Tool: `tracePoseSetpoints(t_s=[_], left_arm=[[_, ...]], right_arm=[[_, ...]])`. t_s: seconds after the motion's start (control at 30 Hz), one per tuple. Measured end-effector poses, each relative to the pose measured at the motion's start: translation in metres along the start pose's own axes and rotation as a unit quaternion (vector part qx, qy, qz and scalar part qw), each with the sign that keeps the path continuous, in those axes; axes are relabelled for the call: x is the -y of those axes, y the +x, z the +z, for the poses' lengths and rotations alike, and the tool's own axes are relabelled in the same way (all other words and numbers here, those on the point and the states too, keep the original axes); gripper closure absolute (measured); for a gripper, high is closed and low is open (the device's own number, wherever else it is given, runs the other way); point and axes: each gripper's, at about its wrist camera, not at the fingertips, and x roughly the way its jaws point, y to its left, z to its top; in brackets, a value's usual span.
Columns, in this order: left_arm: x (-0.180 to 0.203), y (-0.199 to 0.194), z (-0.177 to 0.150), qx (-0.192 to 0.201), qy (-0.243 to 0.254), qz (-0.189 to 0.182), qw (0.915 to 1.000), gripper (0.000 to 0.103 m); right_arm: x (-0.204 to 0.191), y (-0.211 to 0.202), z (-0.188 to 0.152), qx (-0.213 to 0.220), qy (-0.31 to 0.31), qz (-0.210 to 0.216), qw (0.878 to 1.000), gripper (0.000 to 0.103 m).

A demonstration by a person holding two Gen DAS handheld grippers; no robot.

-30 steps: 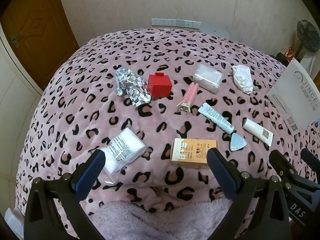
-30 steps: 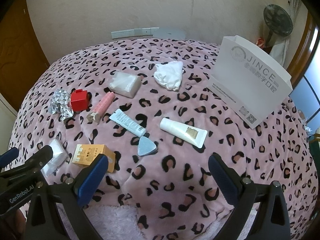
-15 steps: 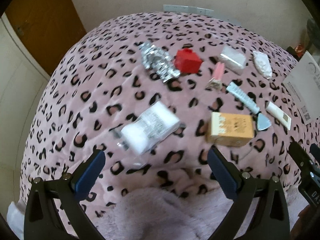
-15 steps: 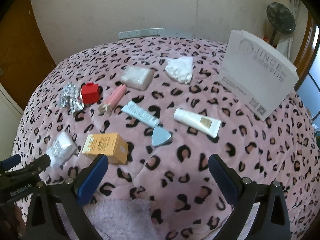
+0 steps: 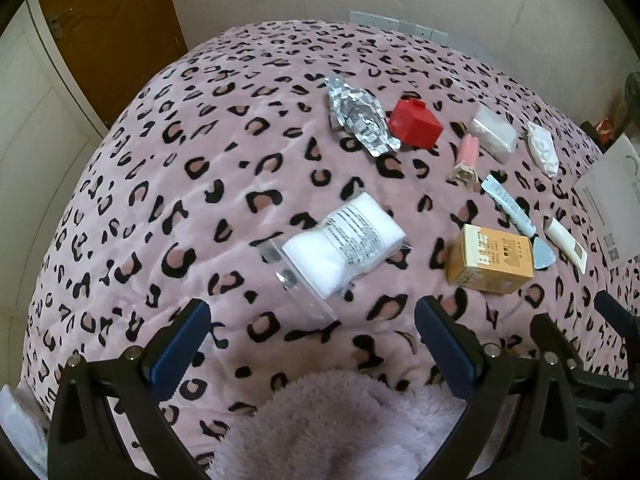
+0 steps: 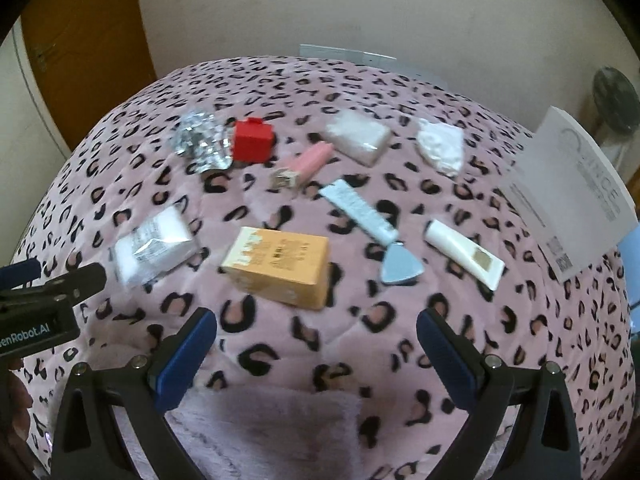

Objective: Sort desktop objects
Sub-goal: 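Move left tool toward white wrapped packet while right tool approaches yellow cartoon box, then close left gripper on white packet while right gripper closes on yellow box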

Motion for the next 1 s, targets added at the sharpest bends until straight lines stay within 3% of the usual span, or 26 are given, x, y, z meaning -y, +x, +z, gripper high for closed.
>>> tracePoseSetpoints(t_s=[0.17, 0.27, 0.5, 0.8, 1.0], left_arm=[[-0.02, 0.004, -0.006, 0.015, -0.011, 0.015, 0.9997, 0.0], [-0.038, 0.014, -0.011, 0.001, -0.017, 0.019, 0.9997, 0.0], [-0.061, 0.045, -0.007, -0.022, -0.024, -0.007, 0.9994, 0.0], [-0.008, 0.087, 0.018, -0.015, 0.063, -0.04, 0.9971, 0.0], [0.013, 0.115, 0.023, -0.031, 0.096, -0.033, 0.9943, 0.0]], right_arm=[[-0.011, 0.007, -0.002, -0.007, -0.013, -0.006, 1.0, 0.001], [-0.01, 0.009, -0.004, -0.004, -0.008, -0.008, 1.0, 0.001], [0.003, 0.028, -0.011, -0.026, 0.033, 0.034, 0.999, 0.0], [0.023, 0.064, -0.002, -0.042, 0.084, 0.077, 0.993, 0.001], [0.032, 0.09, 0.011, -0.047, 0.117, 0.106, 0.986, 0.001]])
